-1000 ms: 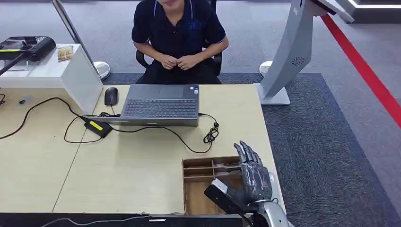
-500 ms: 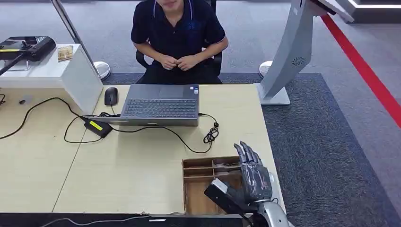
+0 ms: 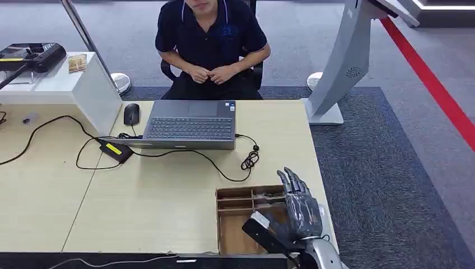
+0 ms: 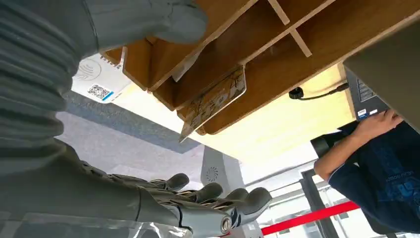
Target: Pass the card to the sensor for recognition and then transmit it.
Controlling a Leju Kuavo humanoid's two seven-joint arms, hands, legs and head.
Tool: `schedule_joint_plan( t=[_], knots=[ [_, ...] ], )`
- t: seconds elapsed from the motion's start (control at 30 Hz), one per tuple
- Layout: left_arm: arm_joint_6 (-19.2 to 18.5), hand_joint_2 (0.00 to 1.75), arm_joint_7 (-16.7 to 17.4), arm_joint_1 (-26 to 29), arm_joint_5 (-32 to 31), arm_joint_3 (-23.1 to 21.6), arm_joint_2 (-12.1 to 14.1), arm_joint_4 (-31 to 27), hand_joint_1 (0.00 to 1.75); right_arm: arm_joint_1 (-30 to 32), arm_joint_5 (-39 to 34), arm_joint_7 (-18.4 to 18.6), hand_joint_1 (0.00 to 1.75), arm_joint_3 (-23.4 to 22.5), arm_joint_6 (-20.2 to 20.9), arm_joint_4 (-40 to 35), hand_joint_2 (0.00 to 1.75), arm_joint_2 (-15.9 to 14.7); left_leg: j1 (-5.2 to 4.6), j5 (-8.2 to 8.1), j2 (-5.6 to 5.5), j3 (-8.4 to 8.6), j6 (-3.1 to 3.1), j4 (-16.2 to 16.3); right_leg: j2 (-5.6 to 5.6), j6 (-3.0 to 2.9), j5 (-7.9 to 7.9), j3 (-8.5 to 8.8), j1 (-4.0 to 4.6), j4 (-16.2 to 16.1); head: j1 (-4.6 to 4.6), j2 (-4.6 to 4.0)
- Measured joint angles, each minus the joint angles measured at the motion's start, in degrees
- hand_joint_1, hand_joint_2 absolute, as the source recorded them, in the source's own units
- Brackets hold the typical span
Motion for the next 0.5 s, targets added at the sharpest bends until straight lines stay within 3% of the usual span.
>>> schedule_joint_plan(
  t=[0.03, 0.17, 0.3, 0.33, 0.5],
  knots=[
    [0.0, 0.0, 0.0, 0.0, 0.02, 0.0, 0.0, 0.0, 0.0, 0.0, 0.0, 0.0, 0.31, 0.0, 0.0, 0.0, 1.75, 0.0, 0.0, 0.0, 0.0, 0.0, 0.0, 0.0, 0.0, 0.0, 0.0, 0.0, 0.0, 0.0, 0.0, 0.0],
    [0.0, 0.0, 0.0, 0.0, 0.02, 0.0, 0.0, 0.0, 0.0, 0.0, 0.0, 0.0, 0.31, -0.11, -0.02, 0.0, 1.75, 0.0, 0.0, 0.0, 0.0, 0.0, 0.0, 0.0, 0.0, 0.0, 0.0, 0.0, 0.0, 0.0, 0.0, 0.0],
    [0.0, 0.0, 0.0, 0.0, 0.04, 0.0, 0.0, 0.0, 0.0, 0.0, 0.0, -0.02, 0.42, -0.28, -0.02, 0.0, 1.75, 0.0, 0.0, 0.0, 0.0, 0.0, 0.0, 0.0, 0.0, 0.0, 0.0, 0.0, 0.0, 0.0, 0.0, 0.0],
    [0.0, 0.0, 0.0, 0.0, 0.04, 0.0, 0.0, 0.0, 0.0, 0.0, 0.0, -0.07, 0.65, -0.31, -0.02, 0.0, 1.75, 0.0, 0.0, 0.0, 0.0, 0.0, 0.0, 0.0, 0.0, 0.0, 0.0, 0.0, 0.0, 0.0, 0.0, 0.0],
    [0.0, 0.0, 0.0, 0.0, 0.13, 0.0, 0.0, 0.0, 0.0, 0.0, 0.0, -0.33, 0.63, -0.44, 0.0, 0.0, 1.75, 0.0, 0.0, 0.0, 0.0, 0.0, 0.0, 0.0, 0.0, 0.0, 0.0, 0.0, 0.0, 0.0, 0.0, 0.0]
  ],
)
